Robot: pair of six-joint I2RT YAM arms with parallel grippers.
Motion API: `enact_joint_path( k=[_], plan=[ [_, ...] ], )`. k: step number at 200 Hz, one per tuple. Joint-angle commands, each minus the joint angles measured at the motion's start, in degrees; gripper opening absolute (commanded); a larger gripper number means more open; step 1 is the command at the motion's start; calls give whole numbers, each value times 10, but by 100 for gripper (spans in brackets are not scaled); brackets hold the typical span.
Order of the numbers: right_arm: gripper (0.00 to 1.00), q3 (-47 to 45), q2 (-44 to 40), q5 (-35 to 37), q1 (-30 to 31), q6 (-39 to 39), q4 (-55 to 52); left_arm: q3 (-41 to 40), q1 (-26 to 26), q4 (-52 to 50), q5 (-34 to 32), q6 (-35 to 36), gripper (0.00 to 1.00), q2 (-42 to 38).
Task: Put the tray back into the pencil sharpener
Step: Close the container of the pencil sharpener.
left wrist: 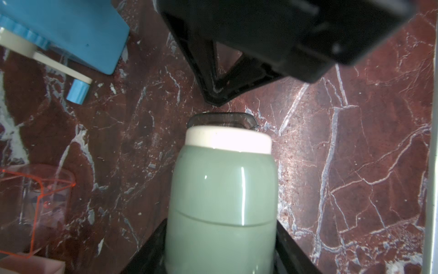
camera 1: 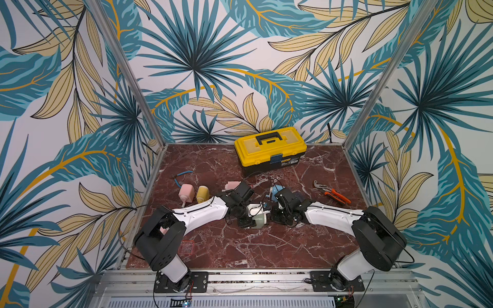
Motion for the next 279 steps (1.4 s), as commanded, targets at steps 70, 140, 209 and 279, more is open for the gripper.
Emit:
enact_joint_path(
  k=[70,140,209,279],
  plan=[
    [16,39,82,-150,-1,-25,81,-2,-5,1,-10,9,55,25],
    [25,10,15,-48,-11,-8,17,-8,-5,1,-13,5,70,6],
    [28,-25,-103,76,-12,-12,-137,9,-8,-19,-16,-4,83,-21],
    [29,-29,-120,72,-12,-13,-133,63,-23,-61,-28,1,85,22]
  ],
)
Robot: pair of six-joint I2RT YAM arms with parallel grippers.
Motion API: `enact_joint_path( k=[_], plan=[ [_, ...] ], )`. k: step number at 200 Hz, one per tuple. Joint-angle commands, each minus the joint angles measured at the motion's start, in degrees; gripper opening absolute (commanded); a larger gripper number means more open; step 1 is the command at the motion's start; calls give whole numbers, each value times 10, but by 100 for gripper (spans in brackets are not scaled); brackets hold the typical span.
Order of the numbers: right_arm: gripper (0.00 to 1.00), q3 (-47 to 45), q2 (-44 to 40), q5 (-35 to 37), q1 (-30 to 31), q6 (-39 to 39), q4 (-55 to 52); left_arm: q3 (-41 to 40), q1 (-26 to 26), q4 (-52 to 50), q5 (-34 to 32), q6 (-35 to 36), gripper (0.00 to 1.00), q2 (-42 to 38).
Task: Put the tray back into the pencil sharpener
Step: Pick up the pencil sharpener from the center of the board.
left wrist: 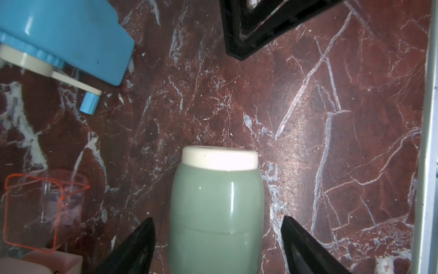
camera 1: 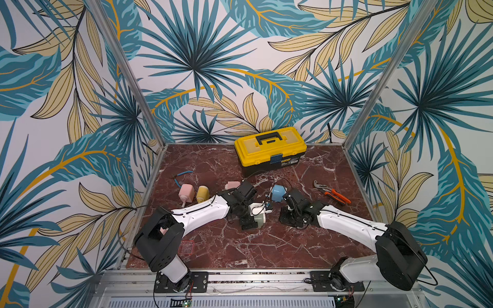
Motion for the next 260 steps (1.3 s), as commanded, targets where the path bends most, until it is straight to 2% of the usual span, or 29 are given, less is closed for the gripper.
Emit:
enact_joint_path(
  k=[1,37,109,175,204,231,252,260],
  plan=[
    [29,-10,-4,10,0,-2,-13,25,-6,-22,-8,3,85,23],
    [29,-11,-11,11,1,-5,-15,46,-15,-40,-18,3,82,53],
    [29,-15,-19,12,1,-10,-15,58,-20,-53,-36,-9,63,77],
    [28,-15,-23,15,0,-19,-19,53,-20,-53,-66,-48,48,55],
    [28,-16,-28,21,0,-20,-19,44,-20,-53,-102,-123,40,13],
    [28,-17,-30,28,-2,-22,-16,25,-20,-53,-144,-238,30,-44],
    [28,-17,-26,26,-4,-25,-11,0,-20,-53,-175,-332,27,-89],
    [28,-16,-25,25,-5,-26,-8,-12,-19,-53,-208,-367,27,-104]
  ],
)
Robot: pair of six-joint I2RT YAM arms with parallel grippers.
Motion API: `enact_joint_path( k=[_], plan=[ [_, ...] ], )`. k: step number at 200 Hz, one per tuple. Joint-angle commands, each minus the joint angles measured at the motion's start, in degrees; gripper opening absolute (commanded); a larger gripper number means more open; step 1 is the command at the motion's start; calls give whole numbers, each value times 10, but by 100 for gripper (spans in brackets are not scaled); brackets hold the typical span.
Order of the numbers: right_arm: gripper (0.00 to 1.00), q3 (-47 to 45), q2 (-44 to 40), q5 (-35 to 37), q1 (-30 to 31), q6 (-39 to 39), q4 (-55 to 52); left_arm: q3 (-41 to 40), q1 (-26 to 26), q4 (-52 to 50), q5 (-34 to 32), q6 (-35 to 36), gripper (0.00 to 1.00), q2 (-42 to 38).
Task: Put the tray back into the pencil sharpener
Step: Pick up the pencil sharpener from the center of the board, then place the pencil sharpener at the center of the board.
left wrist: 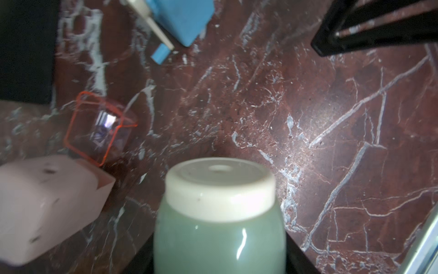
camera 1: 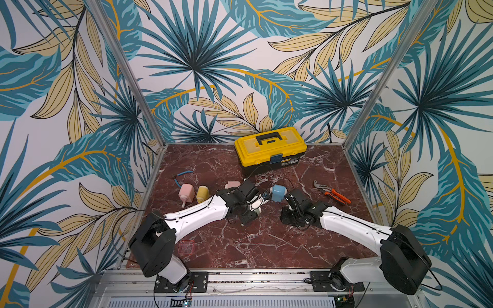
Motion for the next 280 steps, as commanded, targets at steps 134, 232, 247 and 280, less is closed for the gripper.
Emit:
enact_joint_path(
  k=[134,232,247,280],
  plan=[
    [28,31,41,-23,-15,-48,-7,-82,131,1,-184,-339,21,-59],
    [28,36,26,-16,-17,-50,-26,-62,174,68,-151,-307,25,17],
    [28,38,25,-16,-16,-49,-27,-64,179,77,-151,-308,26,27],
    [28,39,23,-14,-16,-51,-32,-69,187,97,-153,-302,28,42]
  ],
)
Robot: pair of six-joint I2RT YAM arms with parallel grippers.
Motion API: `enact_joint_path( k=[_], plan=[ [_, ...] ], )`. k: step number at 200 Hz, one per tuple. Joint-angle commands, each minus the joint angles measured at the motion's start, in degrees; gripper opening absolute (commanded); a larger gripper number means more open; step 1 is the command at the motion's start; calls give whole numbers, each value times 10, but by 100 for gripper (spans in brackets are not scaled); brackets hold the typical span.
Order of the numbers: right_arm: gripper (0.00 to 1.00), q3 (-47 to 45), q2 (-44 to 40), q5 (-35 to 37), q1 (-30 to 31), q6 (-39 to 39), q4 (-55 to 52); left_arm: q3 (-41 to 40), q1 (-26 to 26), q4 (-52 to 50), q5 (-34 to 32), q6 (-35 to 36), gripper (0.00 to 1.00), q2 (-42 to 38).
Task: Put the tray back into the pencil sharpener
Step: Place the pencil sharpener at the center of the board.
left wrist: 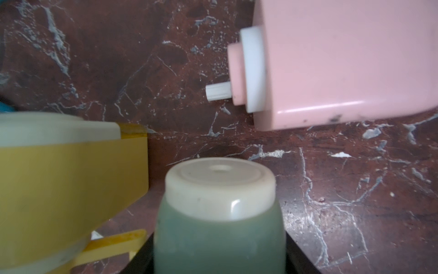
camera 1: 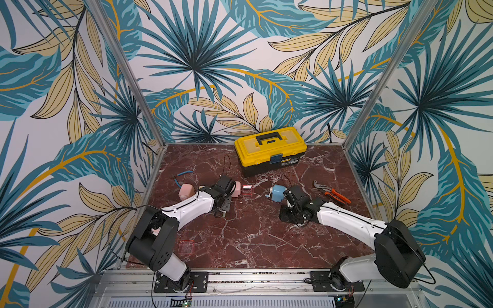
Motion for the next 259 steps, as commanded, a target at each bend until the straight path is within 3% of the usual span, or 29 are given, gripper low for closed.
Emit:
enact_joint_path(
  k=[1,34,94,259],
  plan=[
    [28,7,-11,7,-3,-9,-21,11,9,35,-2,10,28,5],
    [28,12,-6,6,-3,-11,-22,9,19,46,-3,16,33,14],
    [28,23,1,7,-3,-15,-28,10,20,49,-2,10,55,23],
    [30,37,7,9,-9,-20,-32,-10,20,48,-12,-10,78,-17]
  ],
)
